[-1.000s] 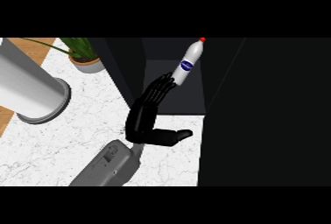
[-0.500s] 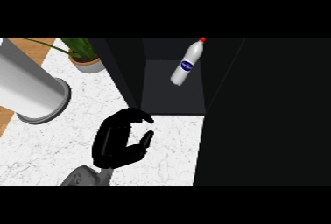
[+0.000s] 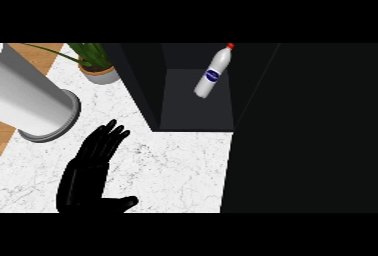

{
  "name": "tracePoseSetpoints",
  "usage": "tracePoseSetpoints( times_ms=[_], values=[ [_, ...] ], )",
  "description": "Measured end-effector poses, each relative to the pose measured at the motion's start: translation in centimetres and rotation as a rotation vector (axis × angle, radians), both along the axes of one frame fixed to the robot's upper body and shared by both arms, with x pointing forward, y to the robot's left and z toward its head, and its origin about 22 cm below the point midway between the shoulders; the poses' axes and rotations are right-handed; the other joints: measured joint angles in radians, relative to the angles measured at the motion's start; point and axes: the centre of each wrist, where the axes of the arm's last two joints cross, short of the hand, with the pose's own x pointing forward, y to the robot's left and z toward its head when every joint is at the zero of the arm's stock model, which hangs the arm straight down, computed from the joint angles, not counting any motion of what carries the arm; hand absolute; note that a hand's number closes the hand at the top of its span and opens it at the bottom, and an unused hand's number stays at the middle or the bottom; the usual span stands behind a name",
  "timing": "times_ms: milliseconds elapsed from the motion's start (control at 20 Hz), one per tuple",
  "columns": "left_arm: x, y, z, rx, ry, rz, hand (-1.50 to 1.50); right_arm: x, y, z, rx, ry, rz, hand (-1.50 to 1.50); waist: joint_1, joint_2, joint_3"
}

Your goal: Pick up the bottled water, place it into the cabinet and close the cabinet

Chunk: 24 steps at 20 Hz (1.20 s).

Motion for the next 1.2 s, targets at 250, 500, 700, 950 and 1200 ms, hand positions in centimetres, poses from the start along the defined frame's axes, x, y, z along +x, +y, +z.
tracePoseSetpoints(
  times_ms=[250,500,700,950,1200],
  values=[
    [-1.3,2.8,0.6,-0.034,0.014,0.026,-1.50,0.3,0.9,0.2,0.001,0.007,0.119,1.50,0.012,-0.003,-0.003],
    [-2.0,5.1,1.3,-0.043,0.023,0.041,-1.50,1.0,1.2,0.5,-0.034,-0.029,0.173,1.50,0.025,-0.006,-0.007],
    [-2.7,6.7,1.9,-0.042,0.020,0.041,-1.50,1.4,1.6,0.6,-0.043,-0.041,0.162,1.50,0.043,-0.002,-0.010],
    [-3.4,8.5,2.5,-0.042,0.015,0.025,-1.50,1.4,2.1,0.6,-0.023,-0.026,0.131,1.50,0.067,0.009,-0.010],
    [-3.8,10.0,3.0,-0.042,0.010,-0.004,-1.50,1.8,2.3,0.6,-0.021,-0.036,0.138,1.50,0.099,0.021,-0.010]
  ],
)
